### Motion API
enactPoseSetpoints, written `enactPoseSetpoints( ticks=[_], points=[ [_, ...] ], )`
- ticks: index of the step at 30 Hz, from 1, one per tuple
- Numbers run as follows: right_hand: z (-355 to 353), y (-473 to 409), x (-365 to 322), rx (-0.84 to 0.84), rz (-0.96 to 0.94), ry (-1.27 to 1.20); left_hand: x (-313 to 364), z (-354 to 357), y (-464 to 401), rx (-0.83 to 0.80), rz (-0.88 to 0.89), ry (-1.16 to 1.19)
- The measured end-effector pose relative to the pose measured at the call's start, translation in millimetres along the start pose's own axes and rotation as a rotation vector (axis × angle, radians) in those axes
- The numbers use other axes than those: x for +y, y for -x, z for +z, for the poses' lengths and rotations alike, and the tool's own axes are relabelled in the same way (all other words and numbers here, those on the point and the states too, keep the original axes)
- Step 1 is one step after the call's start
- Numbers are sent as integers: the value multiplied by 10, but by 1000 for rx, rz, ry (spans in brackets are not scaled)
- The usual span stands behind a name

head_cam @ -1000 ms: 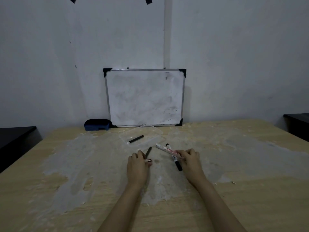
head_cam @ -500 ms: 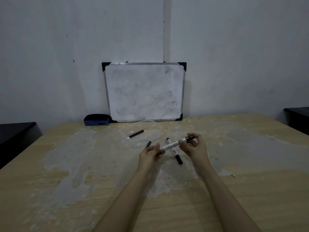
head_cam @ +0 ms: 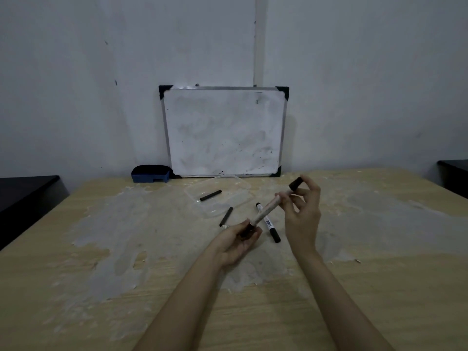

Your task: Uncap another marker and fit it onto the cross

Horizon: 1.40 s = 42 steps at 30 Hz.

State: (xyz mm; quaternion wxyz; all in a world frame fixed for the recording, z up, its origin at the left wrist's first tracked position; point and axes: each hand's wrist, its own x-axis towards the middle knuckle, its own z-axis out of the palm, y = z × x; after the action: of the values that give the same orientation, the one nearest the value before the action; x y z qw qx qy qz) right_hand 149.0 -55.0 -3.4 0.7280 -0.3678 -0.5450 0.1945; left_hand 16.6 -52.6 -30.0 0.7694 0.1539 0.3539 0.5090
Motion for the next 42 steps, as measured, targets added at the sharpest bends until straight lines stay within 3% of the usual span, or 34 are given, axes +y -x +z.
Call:
enactPoseSetpoints(
  ticks=[4,7,10,12,20,22,24,26,31,34,38,42],
  points=[
    [-130,-84,95,241,302,-244,194,-55,65,14,87,-285],
    [-212,-111,208,455,533,-380,419,-43,111,130,360,-630],
    [-244,-83,341,547,665,-383,661,-48,44,484,722,-849],
    [-240,-42,420,522,724,-336,764,-28,-54,717,842,-953],
    [-238,-12,674,430,802,-279,817,5,-466,930,726,-1489],
    [-246,-24,674,421,799,-297,757,12,-472,984,780,-1638],
    [-240,-40,649,398,796,-307,681,38,-441,923,899,-1710],
    [-222,-46,609,370,799,-306,604,68,-391,821,886,-1833],
    [-208,-32,549,343,774,-311,487,98,-367,797,419,-2106],
    [-222,-18,543,339,790,-312,434,81,-400,816,323,-2157],
    [-251,-22,523,327,781,-357,411,42,-371,768,417,-2202],
    [-277,-34,517,366,763,-356,389,-54,-279,593,776,-2134]
  ],
)
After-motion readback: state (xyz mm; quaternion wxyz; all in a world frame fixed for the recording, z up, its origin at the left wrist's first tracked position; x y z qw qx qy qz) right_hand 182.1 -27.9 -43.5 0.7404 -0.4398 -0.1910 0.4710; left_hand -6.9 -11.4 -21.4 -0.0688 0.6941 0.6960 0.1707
